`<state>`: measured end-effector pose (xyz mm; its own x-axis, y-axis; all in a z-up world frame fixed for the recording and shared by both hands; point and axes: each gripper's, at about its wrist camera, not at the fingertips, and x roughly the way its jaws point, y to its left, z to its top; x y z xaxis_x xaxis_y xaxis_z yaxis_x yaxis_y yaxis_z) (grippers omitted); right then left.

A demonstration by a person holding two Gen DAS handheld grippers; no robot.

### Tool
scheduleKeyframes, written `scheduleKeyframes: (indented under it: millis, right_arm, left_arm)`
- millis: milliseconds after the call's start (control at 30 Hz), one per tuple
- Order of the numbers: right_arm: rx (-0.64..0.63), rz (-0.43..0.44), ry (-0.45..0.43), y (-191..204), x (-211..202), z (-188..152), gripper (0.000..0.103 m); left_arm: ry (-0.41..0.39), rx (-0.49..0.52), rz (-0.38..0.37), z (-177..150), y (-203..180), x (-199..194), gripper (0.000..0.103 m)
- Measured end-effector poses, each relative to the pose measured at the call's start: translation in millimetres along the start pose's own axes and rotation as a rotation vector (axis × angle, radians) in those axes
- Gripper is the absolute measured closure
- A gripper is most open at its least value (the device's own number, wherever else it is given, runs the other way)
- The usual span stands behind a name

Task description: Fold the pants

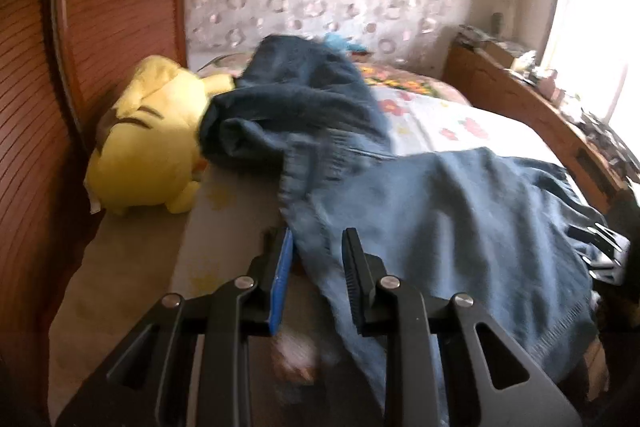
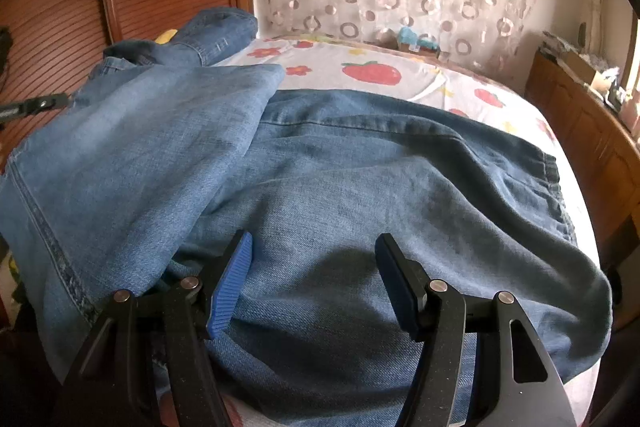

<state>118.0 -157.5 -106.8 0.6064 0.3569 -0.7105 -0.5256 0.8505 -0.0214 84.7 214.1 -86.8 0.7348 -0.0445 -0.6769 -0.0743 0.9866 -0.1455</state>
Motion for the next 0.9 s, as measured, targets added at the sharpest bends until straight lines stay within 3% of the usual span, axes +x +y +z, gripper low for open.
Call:
scheduleKeyframes:
  millis: [367, 400, 500, 700, 900]
  right_arm:
    - [-0.021, -0.020, -0.008, 4, 0, -1, 0.038]
    - [-0.020, -0.019, -0.008, 4, 0, -1, 0.038]
    - [-0.021, -0.020, -0.008, 4, 0, 0, 0.038]
    - [-0.021, -0.020, -0.008, 4, 0, -1, 0.038]
    - [-0.021, -0.020, -0.008, 4, 0, -1, 0.038]
  left_arm:
    - [0.022, 0.080, 0.001, 10, -7, 10, 0.080]
    - [0.013, 0.092, -0.005, 10, -9, 9, 0.090]
    - [-0.038, 0.087, -0.001, 14, -12, -3, 0.099]
    - [-0.142, 0.057, 0.029, 47, -7, -24, 0.099]
    - [-0.096, 0.089, 0.030, 57, -12, -16, 0.093]
